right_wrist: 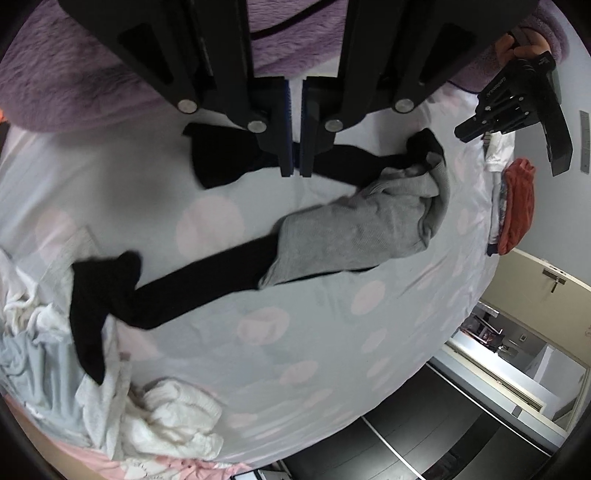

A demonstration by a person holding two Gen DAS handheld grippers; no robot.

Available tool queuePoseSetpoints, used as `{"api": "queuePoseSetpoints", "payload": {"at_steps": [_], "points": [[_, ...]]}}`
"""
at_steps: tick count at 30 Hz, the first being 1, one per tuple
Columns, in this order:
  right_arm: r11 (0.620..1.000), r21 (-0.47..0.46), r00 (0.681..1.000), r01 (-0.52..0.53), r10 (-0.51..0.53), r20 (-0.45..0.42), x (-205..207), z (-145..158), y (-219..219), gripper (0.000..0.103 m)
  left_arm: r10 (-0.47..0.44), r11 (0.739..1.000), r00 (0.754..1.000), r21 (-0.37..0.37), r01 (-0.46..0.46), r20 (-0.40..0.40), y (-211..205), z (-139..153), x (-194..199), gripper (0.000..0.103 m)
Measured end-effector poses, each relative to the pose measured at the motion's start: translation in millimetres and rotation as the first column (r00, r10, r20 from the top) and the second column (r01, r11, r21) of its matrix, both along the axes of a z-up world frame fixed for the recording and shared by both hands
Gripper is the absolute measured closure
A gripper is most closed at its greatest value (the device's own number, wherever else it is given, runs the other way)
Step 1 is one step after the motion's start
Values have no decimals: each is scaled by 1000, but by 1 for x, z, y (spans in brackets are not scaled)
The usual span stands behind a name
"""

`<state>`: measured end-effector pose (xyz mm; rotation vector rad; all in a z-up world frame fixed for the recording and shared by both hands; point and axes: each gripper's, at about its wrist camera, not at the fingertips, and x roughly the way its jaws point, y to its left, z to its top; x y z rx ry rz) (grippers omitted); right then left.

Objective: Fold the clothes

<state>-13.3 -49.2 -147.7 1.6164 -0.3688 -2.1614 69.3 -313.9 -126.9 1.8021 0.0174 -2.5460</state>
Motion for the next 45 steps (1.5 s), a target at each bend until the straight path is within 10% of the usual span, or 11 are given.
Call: {"api": "queuePoseSetpoints", "payload": {"at_steps": [4, 14, 22, 29, 38, 45], "points": [[999, 4, 999, -40, 40, -17, 5, 0, -18, 81, 26, 1000, 998, 2, -26, -65, -3, 10, -4, 67], [987, 82, 986, -139, 145, -78, -14, -6, -75, 78, 133, 991, 983, -10, -135, -126, -8, 1, -52, 50], [964, 169, 960, -206, 233, -158, -41, -22, -122, 78, 135, 990, 986, -19, -138, -98, -7, -23, -72, 50], [930, 187, 947, -317, 319, 18, -38, -84, -136, 85, 131, 991, 989, -8, -131, -71, -8, -43, -79, 81], [908, 195, 928, -371, 354, 119, -22, -96, -130, 100, 5, 1000, 1000, -9, -5, -13, 18, -46, -61, 89], [915, 153, 921, -373, 345, 182, -9, -98, -117, 99, -148, 982, 965, 151, 116, 218, 41, -74, -44, 91]]}}
